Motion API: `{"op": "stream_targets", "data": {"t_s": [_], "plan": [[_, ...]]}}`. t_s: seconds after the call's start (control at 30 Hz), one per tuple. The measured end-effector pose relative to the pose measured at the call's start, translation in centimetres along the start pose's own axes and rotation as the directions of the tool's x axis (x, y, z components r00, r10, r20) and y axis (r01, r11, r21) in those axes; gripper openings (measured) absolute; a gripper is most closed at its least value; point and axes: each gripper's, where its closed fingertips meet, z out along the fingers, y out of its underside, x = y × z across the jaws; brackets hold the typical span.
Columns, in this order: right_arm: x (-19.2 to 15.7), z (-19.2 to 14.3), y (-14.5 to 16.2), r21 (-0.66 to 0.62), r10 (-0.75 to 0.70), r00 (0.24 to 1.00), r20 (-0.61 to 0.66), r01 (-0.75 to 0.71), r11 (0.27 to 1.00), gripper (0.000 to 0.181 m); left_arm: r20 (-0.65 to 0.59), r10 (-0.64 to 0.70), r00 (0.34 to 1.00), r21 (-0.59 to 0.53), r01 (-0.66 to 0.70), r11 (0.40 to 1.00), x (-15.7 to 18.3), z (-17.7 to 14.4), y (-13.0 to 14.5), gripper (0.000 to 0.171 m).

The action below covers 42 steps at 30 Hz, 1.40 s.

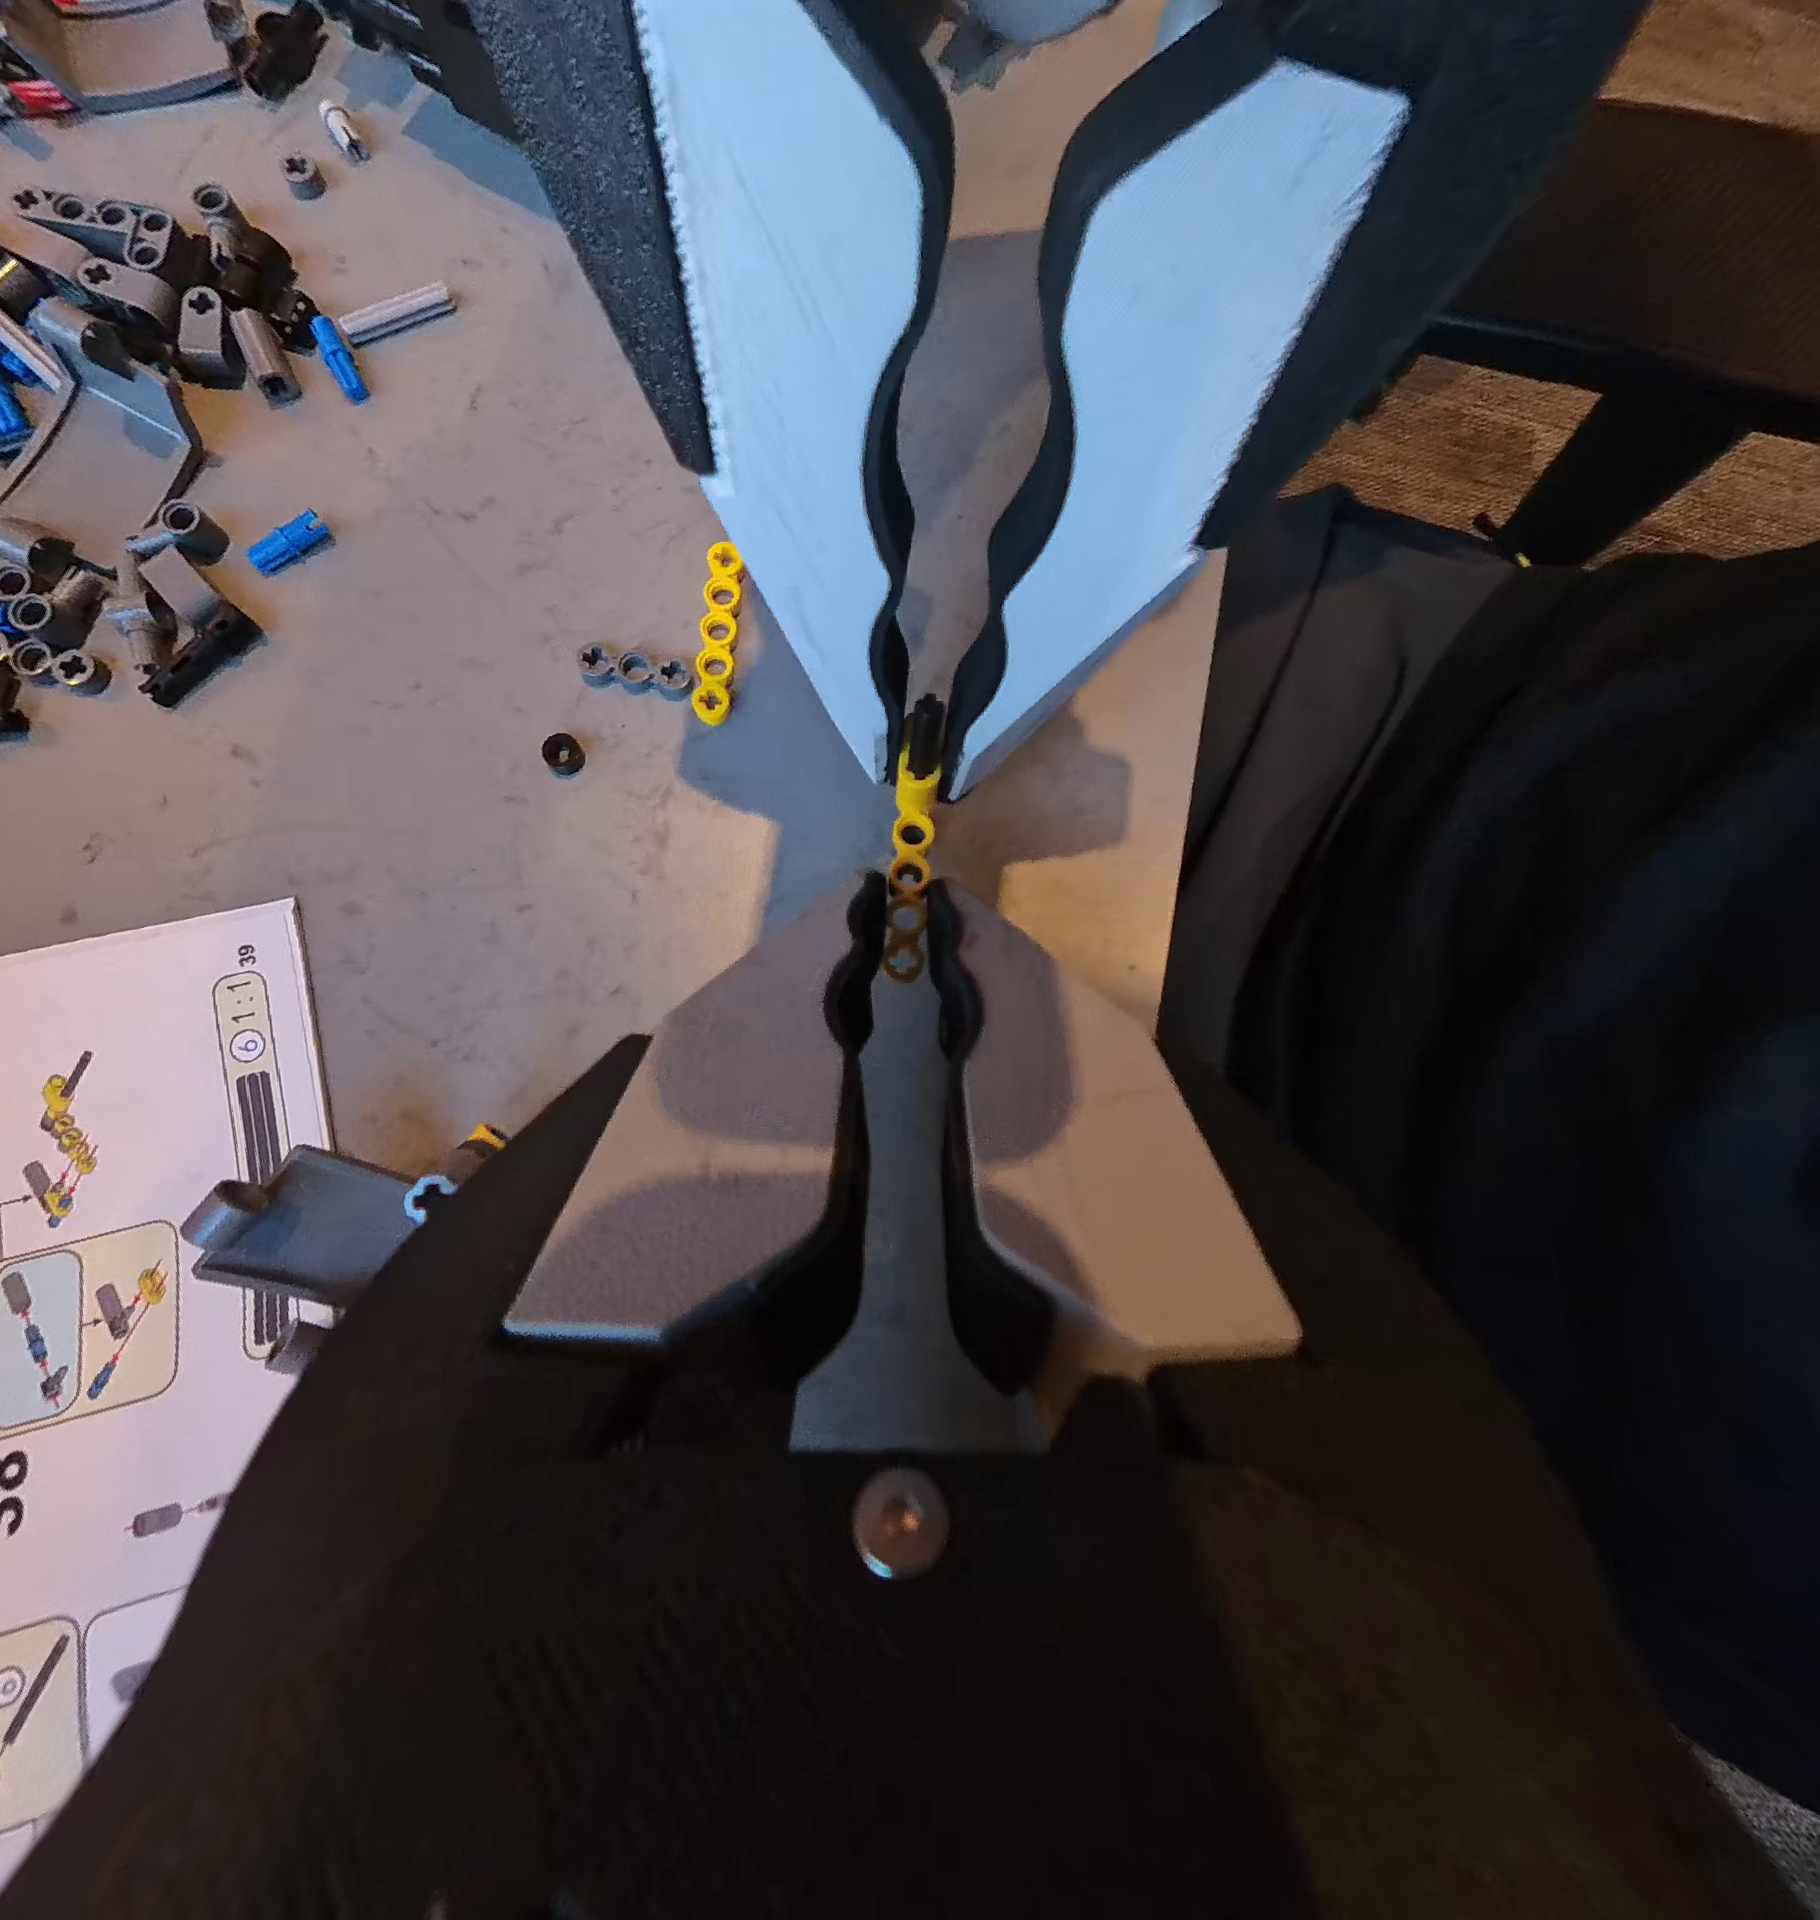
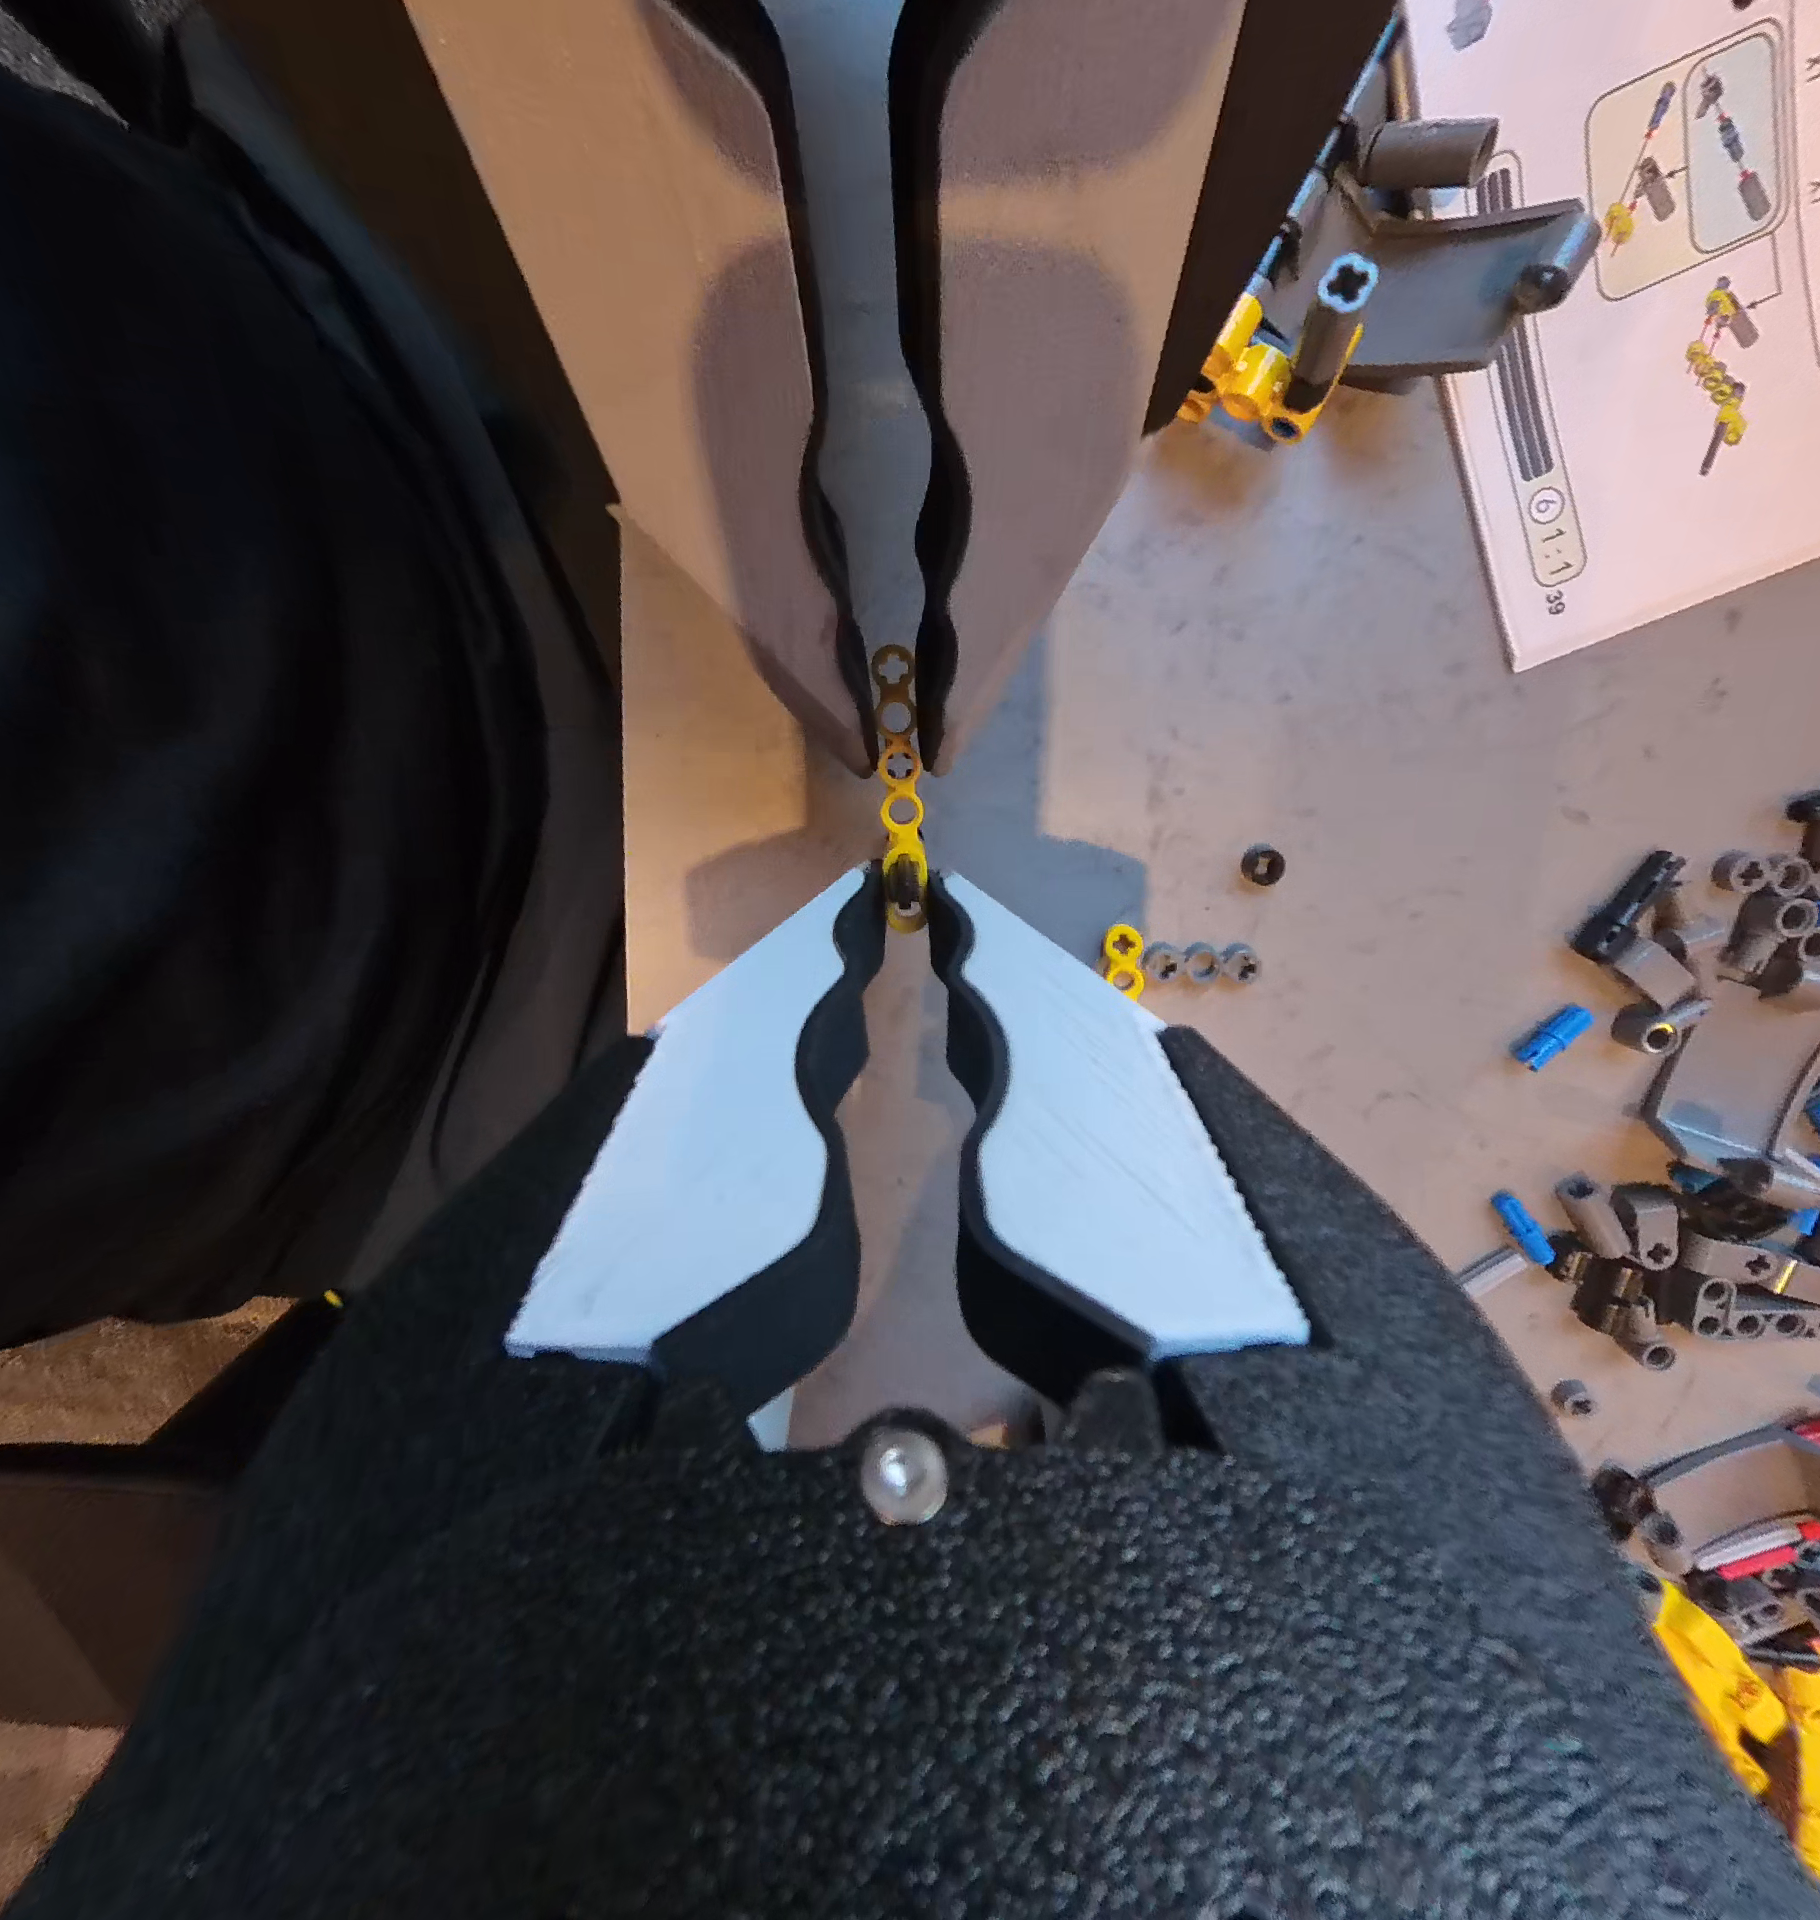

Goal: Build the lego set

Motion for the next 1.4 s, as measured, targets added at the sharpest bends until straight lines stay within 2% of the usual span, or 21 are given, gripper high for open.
{"op": "stream_targets", "data": {"t_s": [0.03,0.3,0.37,0.53,0.77,0.8,0.83,0.9,1.0,1.07,1.17,1.27,1.33,1.4], "plan": [[0.0,0.0,0.0,-0.015,-0.001,1.0,0.002,0.001,1.0,0.007,0.002,-0.002,1.0,-0.002,0.002,1.0,0.0,0.0,0.1,0.006],[0.0,0.1,-0.2,-0.069,0.065,0.996,0.064,-0.061,0.996,0.007,-0.047,-0.051,0.998,0.052,0.053,0.997,-0.2,0.0,0.2,0.007],[0.0,0.3,-0.4,-0.055,0.085,0.994,0.072,-0.081,0.995,0.007,-0.03,-0.036,0.999,0.02,0.036,0.999,-0.2,0.2,0.7,0.006],[0.0,0.6,-0.9,-0.047,0.117,0.986,0.119,-0.113,0.993,0.007,-0.065,-0.111,0.992,0.023,0.113,0.993,-0.3,0.4,1.4,0.006],[0.3,0.6,-0.9,0.179,0.226,0.956,0.188,-0.26,0.949,0.007,-0.048,-0.148,0.988,0.079,0.152,0.985,-1.0,0.1,0.8,0.011],[0.4,0.5,-0.9,0.203,0.252,0.947,0.2,-0.291,0.935,0.007,-0.012,-0.138,0.99,0.074,0.138,0.988,-1.5,-0.1,0.7,0.02],[0.4,0.5,-0.8,0.225,0.275,0.937,0.215,-0.321,0.92,0.007,0.016,-0.114,0.993,0.077,0.113,0.991,-1.8,-0.5,0.5,0.021],[0.3,0.4,-0.8,0.258,0.307,0.914,0.264,-0.374,0.891,0.007,0.014,-0.045,0.999,0.082,0.044,0.996,-1.4,-1.0,0.1,0.014],[-0.4,0.2,-1.2,0.286,0.324,0.879,0.35,-0.43,0.857,0.007,0.032,0.025,0.999,0.026,-0.026,0.999,-1.1,-0.5,0.6,0.017],[-0.9,-0.2,-1.4,0.282,0.346,0.84,0.419,-0.483,0.829,0.007,0.046,0.093,0.995,0.039,-0.095,0.995,-0.4,-0.4,0.3,0.019],[-1.4,-1.1,-1.5,0.277,0.373,0.766,0.523,-0.567,0.776,0.006,0.12,0.239,0.964,0.072,-0.248,0.966,0.4,-1.0,-0.8,0.018],[-2.0,-1.8,-1.8,0.273,0.37,0.721,0.585,-0.605,0.748,0.006,0.179,0.345,0.921,0.029,-0.356,0.934,0.7,-1.2,-0.7,0.009],[-2.3,-1.8,-1.8,0.274,0.365,0.714,0.598,-0.61,0.744,0.007,0.181,0.377,0.908,0.001,-0.383,0.924,1.1,-1.1,-0.5,0.008],[-2.2,-1.7,-1.9,0.306,0.355,0.737,0.574,-0.596,0.743,0.007,0.146,0.325,0.934,-0.009,-0.327,0.945,1.3,-0.9,-0.1,0.007]]}}
